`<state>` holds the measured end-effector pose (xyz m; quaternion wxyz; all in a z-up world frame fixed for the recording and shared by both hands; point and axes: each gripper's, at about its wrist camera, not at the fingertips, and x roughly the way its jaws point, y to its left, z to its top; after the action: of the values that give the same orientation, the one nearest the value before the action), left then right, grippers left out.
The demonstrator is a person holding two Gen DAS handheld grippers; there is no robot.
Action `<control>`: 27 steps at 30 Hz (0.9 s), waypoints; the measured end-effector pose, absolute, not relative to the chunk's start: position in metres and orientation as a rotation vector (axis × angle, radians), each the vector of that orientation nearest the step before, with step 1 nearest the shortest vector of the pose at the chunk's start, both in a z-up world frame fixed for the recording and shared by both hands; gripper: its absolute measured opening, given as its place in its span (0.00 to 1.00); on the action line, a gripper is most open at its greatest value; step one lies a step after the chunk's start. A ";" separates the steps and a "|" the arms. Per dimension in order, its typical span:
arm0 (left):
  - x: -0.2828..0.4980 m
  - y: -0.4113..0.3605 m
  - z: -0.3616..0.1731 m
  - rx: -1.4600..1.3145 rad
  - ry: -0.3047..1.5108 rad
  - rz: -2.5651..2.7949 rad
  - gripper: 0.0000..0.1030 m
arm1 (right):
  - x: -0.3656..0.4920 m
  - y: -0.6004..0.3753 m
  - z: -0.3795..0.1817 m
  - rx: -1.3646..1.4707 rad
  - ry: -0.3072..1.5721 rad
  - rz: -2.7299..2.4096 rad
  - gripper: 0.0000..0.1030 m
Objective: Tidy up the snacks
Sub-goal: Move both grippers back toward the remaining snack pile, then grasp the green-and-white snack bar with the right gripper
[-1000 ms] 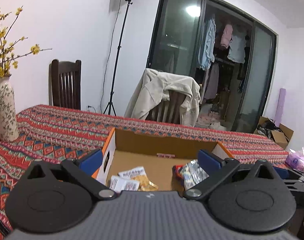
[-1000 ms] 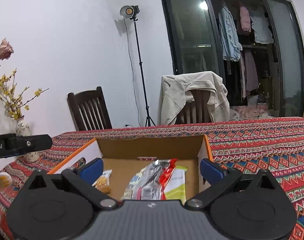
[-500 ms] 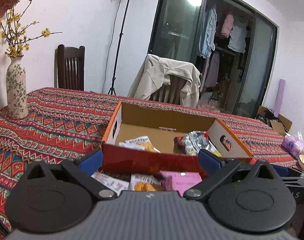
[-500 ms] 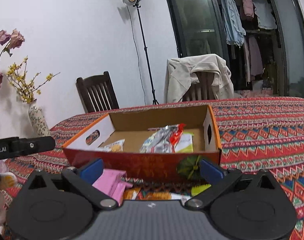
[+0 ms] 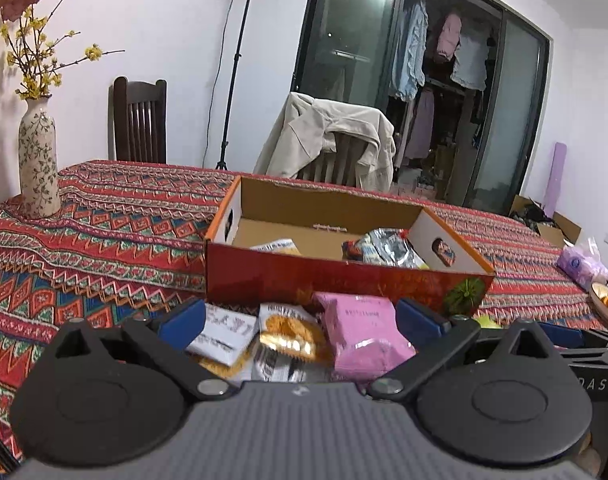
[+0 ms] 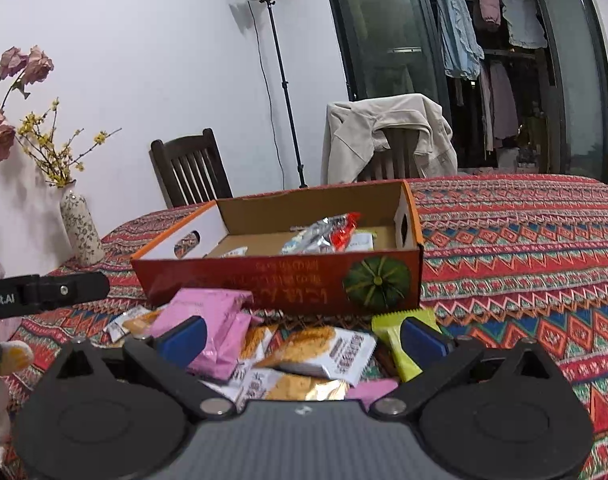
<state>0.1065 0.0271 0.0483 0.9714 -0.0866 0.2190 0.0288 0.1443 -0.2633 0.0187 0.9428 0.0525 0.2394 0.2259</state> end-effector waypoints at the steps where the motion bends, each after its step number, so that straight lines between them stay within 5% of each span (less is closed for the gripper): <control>1: 0.105 0.026 0.046 -0.176 0.445 0.055 1.00 | 0.143 -0.264 0.017 0.108 0.493 0.457 1.00; 27: 0.091 0.037 0.029 -0.201 0.497 0.080 1.00 | 0.121 -0.285 -0.002 0.082 0.545 0.417 1.00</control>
<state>0.0911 0.0372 0.0291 0.9635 -0.0993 0.2454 0.0393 0.1206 -0.2846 -0.0017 0.9409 0.0402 0.2670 0.2046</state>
